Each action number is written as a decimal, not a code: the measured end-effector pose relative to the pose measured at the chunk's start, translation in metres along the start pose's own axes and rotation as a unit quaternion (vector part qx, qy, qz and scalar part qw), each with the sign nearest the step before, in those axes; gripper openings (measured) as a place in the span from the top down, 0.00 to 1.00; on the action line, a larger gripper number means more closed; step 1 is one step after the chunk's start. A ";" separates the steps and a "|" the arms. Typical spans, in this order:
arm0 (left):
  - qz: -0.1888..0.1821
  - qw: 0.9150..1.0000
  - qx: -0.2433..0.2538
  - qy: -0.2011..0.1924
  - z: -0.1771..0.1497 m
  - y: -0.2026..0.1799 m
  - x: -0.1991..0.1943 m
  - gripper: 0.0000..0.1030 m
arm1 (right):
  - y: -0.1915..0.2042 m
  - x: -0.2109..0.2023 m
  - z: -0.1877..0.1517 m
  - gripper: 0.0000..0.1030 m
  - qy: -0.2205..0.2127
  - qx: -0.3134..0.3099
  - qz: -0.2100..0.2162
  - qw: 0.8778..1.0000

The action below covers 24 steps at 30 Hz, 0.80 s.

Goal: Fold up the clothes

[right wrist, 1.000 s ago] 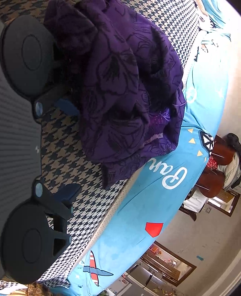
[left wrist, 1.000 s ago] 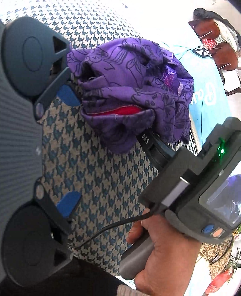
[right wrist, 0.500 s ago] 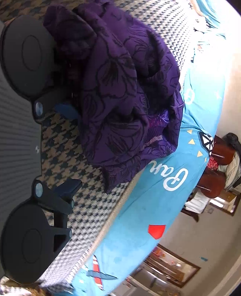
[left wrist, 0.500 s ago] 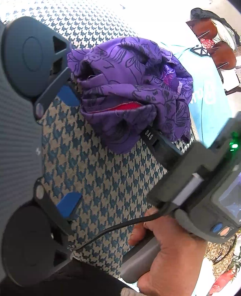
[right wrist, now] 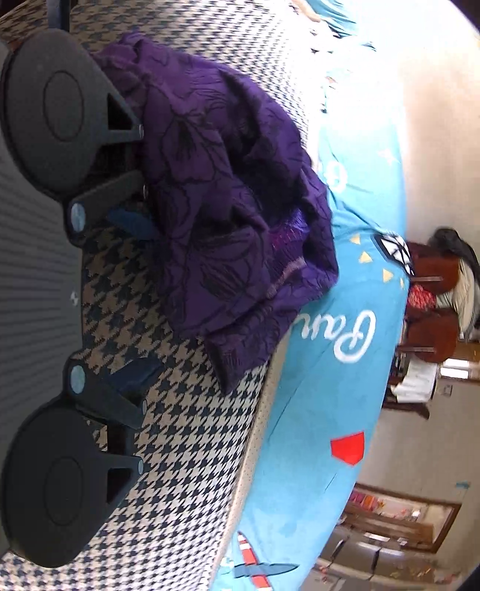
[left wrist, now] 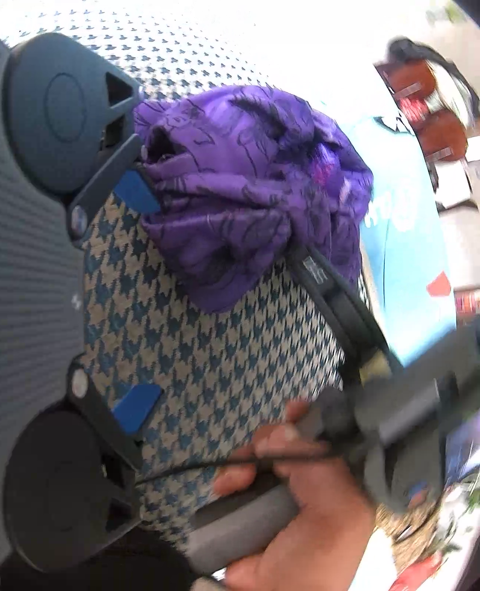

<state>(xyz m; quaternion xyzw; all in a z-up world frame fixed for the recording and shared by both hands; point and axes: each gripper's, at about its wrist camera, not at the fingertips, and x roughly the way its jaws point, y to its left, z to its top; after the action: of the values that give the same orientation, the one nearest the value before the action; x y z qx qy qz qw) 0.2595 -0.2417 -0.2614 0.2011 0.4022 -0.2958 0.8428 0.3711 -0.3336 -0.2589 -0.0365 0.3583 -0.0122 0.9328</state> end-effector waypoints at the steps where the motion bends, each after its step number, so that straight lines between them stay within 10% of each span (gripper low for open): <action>1: 0.006 1.000 -0.010 0.001 0.000 0.001 0.000 0.00 | -0.004 -0.002 0.000 0.30 -0.002 0.013 0.004 1.000; 11: 0.062 0.995 -0.083 -0.010 0.000 0.012 -0.015 0.00 | -0.048 -0.028 -0.008 0.24 0.001 0.146 0.033 0.989; 24: 0.089 0.981 -0.171 0.004 -0.014 0.022 -0.030 0.00 | -0.037 -0.058 -0.023 0.16 -0.023 0.146 0.061 0.987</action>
<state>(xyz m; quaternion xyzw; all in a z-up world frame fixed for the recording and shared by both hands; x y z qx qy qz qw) 0.2512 -0.2071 -0.2438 0.0900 0.4309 -0.1458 0.8860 0.3128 -0.3694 -0.2346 0.1219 0.3330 -0.0072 0.9350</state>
